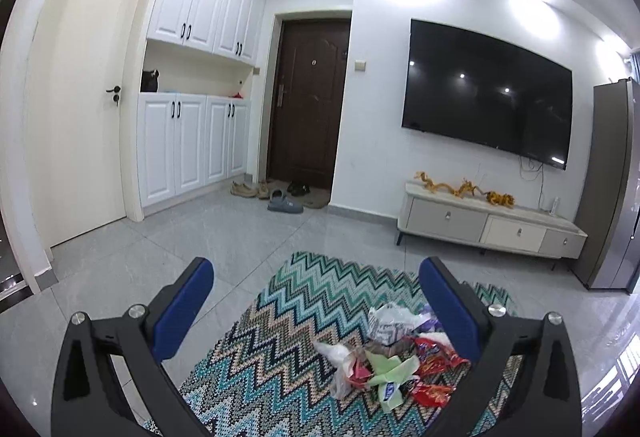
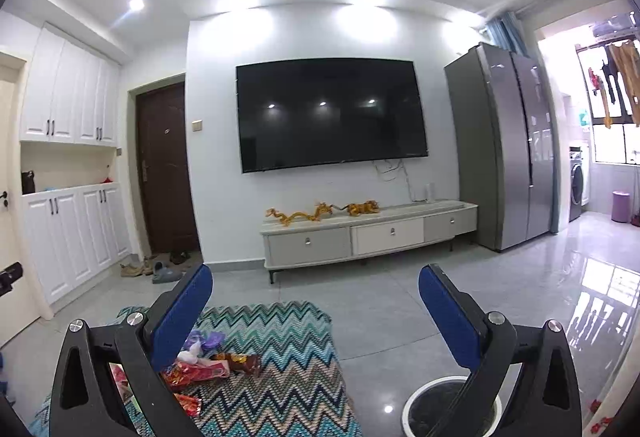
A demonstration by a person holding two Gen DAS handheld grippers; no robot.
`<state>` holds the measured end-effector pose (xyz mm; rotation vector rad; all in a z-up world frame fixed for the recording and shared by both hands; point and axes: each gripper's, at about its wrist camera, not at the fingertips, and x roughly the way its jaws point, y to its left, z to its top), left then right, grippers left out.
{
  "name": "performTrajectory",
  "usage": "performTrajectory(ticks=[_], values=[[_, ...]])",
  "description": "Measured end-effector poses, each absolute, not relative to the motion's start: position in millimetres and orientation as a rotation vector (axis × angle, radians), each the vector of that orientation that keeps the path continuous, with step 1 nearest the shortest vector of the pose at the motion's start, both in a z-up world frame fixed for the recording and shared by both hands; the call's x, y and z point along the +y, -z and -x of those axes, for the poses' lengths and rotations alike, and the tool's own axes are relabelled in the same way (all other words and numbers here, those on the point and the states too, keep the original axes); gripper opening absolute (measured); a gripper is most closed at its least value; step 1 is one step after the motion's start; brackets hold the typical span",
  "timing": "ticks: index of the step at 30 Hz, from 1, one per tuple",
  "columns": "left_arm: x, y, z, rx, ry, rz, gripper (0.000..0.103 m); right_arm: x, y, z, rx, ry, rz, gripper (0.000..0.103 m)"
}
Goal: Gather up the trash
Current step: 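Move both grippers toward the trash pile on the rug, then grasp the purple bag with the right gripper while the left gripper grasps a yellow wrapper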
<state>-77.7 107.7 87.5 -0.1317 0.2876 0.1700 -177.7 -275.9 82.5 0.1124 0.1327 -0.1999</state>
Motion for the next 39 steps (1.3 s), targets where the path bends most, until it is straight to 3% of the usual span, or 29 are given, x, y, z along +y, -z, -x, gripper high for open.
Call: performTrajectory(ticks=[11, 13, 15, 17, 21, 33, 37, 39], values=[[116.2, -13.5, 29.2, 0.486, -0.132, 0.096, 0.102, -245.1, -32.1, 114.2, 0.359, -0.056, -0.095, 0.103], [114.8, 9.0, 18.7, 0.55, -0.08, 0.088, 0.094, -236.7, -16.2, 97.9, 0.434, -0.131, -0.103, 0.103], [113.4, 30.3, 6.9, 0.621, -0.026, 0.09, 0.076, -228.3, 1.9, 79.8, 0.523, -0.218, -0.115, 0.098], [113.1, 48.6, -6.1, 0.686, 0.024, 0.11, 0.071, -216.2, 24.1, 61.2, 0.624, -0.321, -0.135, 0.083], [109.7, 70.9, -27.1, 0.767, 0.118, 0.153, 0.055, -191.1, 64.1, 37.6, 0.792, -0.473, -0.165, 0.069], [90.2, 103.6, -64.1, 0.876, 0.201, 0.152, 0.026, -157.6, 126.5, 11.3, 1.008, -0.639, -0.138, 0.051], [92.1, 100.1, -61.1, 0.861, 0.216, 0.17, 0.018, -151.9, 134.6, 10.4, 1.028, -0.654, -0.113, 0.029], [92.7, 97.7, -56.6, 0.854, 0.224, 0.17, 0.014, -149.2, 136.6, 10.7, 1.021, -0.659, -0.105, 0.029]])
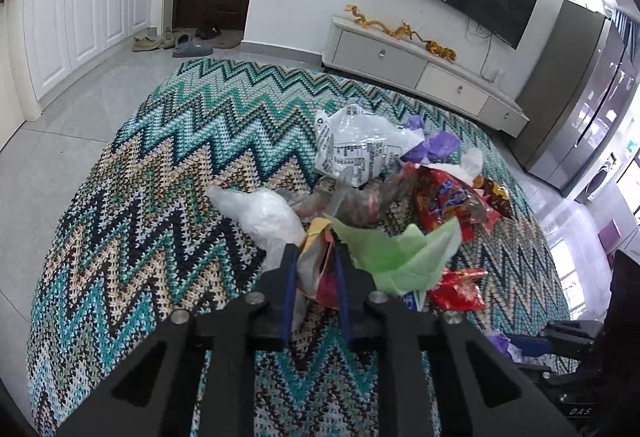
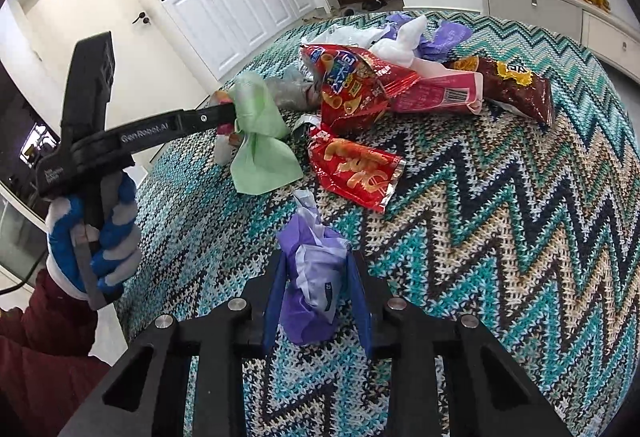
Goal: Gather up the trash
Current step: 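Grasp the purple bag with the right gripper while the left gripper grasps a yellow wrapper, then carry both items over the white bin and open both grippers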
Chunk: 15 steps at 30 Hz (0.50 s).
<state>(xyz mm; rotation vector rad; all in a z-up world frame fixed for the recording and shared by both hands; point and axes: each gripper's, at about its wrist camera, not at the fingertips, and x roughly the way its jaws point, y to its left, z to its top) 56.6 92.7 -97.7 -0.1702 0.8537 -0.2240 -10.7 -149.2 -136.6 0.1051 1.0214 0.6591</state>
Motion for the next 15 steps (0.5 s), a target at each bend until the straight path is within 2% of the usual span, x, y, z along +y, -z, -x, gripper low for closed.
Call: performTrajectory(ticks=[5, 15], values=[[97.7, 83.0, -40.3, 0.817, 0.218, 0.181, 0.007, -150.0, 122.9, 19.9, 0.968, -0.685, -0.107, 0.028], [92.5, 15.1, -8.2, 0.662, 0.275, 0.183, 0.007, -189.6, 85.9, 36.3, 0.824, -0.664, -0.17, 0.028]])
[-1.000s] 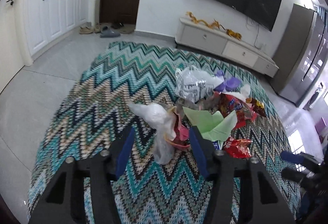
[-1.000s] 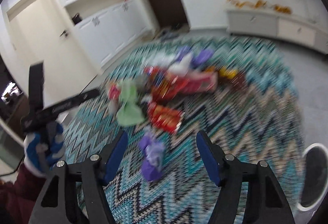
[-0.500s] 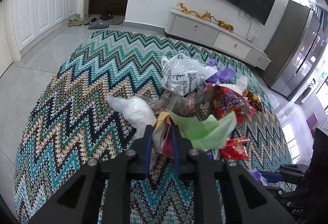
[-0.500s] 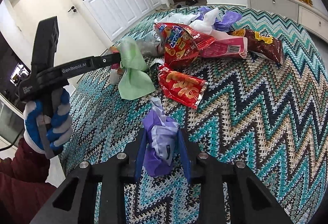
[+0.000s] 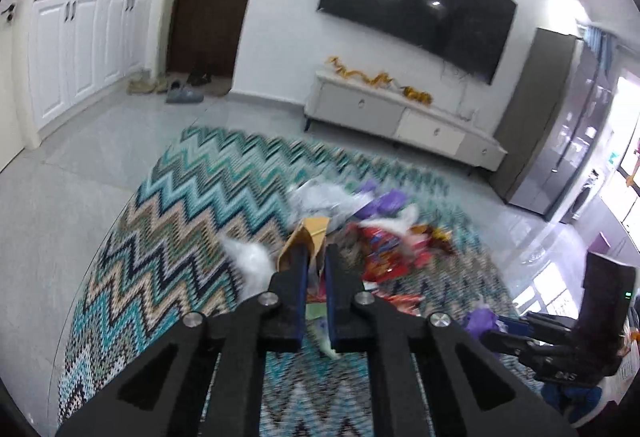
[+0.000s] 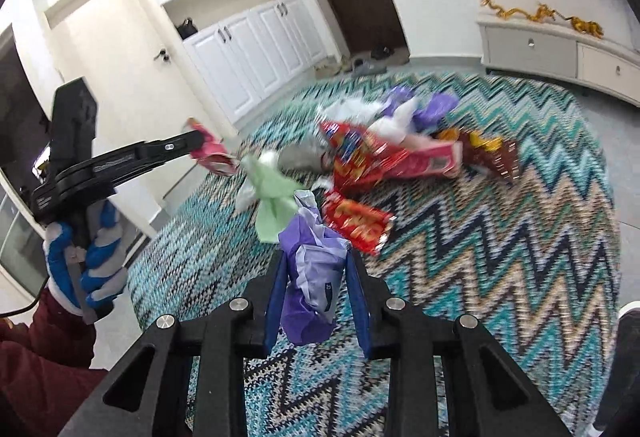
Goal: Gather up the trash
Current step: 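Carry both items over the white bin and open both grippers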
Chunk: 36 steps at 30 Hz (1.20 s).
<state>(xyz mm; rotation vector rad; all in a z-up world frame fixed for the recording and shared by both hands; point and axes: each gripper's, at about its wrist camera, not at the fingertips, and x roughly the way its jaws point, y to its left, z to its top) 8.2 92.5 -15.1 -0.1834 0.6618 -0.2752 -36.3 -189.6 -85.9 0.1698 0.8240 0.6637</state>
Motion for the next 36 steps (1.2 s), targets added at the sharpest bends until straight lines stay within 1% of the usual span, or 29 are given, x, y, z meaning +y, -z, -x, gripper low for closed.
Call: performTrajectory(ticks=[3, 6, 10, 14, 18, 26, 29, 34, 36], values=[[63.4, 1.6, -13.5, 0.644, 0.349, 0.144, 0.007, -210.9, 79.6, 39.6, 0.788, -0.611, -0.191, 0.028], [18.3, -6.6, -23.4, 0.638, 0.449, 0.091, 0.007, -249.5, 72.7, 42.7, 0.747, -0.508, -0.231, 0.028], [-57.0, -10.6, -36.1, 0.635, 0.597, 0.023, 0.007, -316.8, 69.9, 50.7, 0.716, -0.326, -0.293, 0.028], [-140.0, -4.0, -50.1, 0.669, 0.742, -0.034, 0.007, -382.0, 79.3, 56.9, 0.734, -0.135, -0.331, 0.028], [-228.7, 13.3, -60.8, 0.725, 0.863, -0.093, 0.007, -442.5, 101.1, 58.9, 0.782, 0.049, -0.361, 0.028], [-370.3, 64.9, -73.8, 0.889, 0.97, -0.161, 0.007, -528.9, 155.5, 54.1, 0.867, 0.286, -0.438, 0.028], [-406.6, 83.7, -79.4, 0.947, 0.988, -0.158, 0.008, -558.2, 173.9, 53.0, 0.894, 0.353, -0.48, 0.028], [-443.5, 111.7, -84.3, 1.03, 1.003, -0.122, 0.009, -598.1, 209.1, 55.2, 0.951, 0.45, -0.545, 0.03], [-456.3, 122.7, -85.3, 1.077, 1.027, -0.116, 0.011, -609.8, 220.1, 59.1, 0.971, 0.487, -0.556, 0.035]])
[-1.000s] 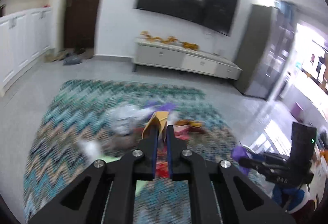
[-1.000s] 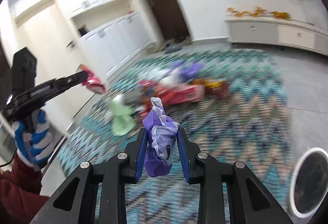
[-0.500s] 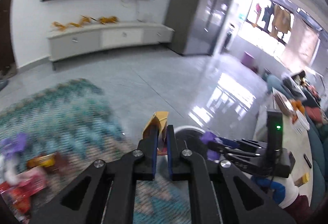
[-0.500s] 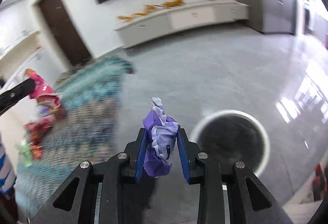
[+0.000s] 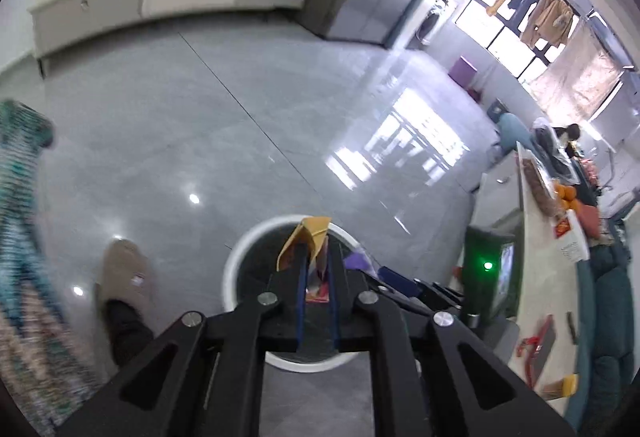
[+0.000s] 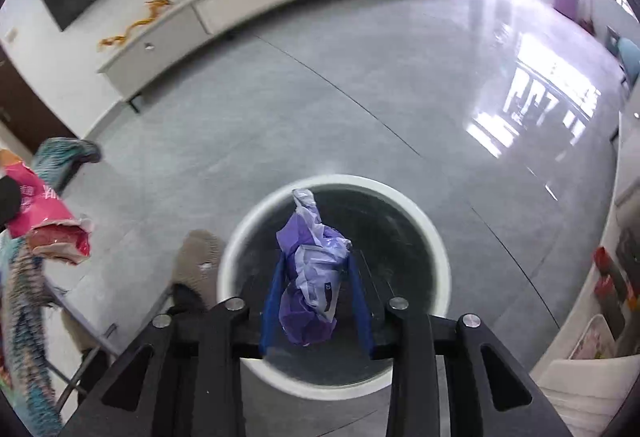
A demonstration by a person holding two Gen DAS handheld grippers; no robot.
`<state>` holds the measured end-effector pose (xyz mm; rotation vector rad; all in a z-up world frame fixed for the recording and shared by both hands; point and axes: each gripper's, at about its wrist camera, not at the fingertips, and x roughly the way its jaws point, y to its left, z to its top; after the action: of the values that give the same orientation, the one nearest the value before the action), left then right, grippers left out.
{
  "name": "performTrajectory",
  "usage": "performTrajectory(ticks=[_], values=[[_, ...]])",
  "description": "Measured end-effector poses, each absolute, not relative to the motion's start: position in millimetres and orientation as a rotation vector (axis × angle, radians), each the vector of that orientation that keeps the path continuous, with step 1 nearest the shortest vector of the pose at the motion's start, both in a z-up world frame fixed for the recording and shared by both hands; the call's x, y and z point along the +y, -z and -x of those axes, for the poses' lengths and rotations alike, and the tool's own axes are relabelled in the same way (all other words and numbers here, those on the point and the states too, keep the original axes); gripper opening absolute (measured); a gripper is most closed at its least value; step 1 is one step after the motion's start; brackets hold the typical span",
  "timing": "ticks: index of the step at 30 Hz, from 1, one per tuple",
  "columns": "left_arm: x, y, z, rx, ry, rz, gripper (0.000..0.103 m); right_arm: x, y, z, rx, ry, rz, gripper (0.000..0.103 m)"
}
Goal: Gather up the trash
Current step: 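Carry both items over the white bin and open both grippers, then move both open grippers back to the trash pile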
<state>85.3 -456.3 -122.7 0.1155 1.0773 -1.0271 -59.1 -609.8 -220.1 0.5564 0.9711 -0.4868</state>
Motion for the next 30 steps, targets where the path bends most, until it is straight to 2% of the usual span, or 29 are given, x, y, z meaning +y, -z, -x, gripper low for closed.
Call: performTrajectory(ticks=[2, 5, 7, 8, 9, 20, 30], values=[[-456.3, 128.2, -87.5, 1.093, 1.022, -0.123, 0.012, -616.2, 223.5, 63.3, 0.981, 0.53, -0.556, 0.053], [-454.2, 129.1, -88.9, 1.12, 1.038, -0.082, 0.015, -623.5, 219.0, 69.8, 0.971, 0.574, -0.551, 0.054], [-444.0, 123.4, -90.6, 1.12, 1.04, -0.059, 0.028, -625.8, 213.7, 76.8, 0.955, 0.59, -0.552, 0.055], [-436.8, 118.0, -90.8, 1.11, 1.037, -0.038, 0.045, -625.7, 209.7, 79.9, 0.947, 0.598, -0.551, 0.055], [-433.5, 114.3, -90.7, 1.098, 1.03, -0.023, 0.055, -626.9, 206.9, 79.9, 0.938, 0.598, -0.553, 0.055], [-342.0, 36.3, -85.9, 0.889, 0.913, 0.03, 0.056, -574.4, 127.9, 78.4, 0.76, 0.522, -0.494, 0.055], [-223.2, -22.0, -75.3, 0.707, 0.729, 0.086, 0.056, -495.6, 44.8, 62.4, 0.6, 0.388, -0.429, 0.058]])
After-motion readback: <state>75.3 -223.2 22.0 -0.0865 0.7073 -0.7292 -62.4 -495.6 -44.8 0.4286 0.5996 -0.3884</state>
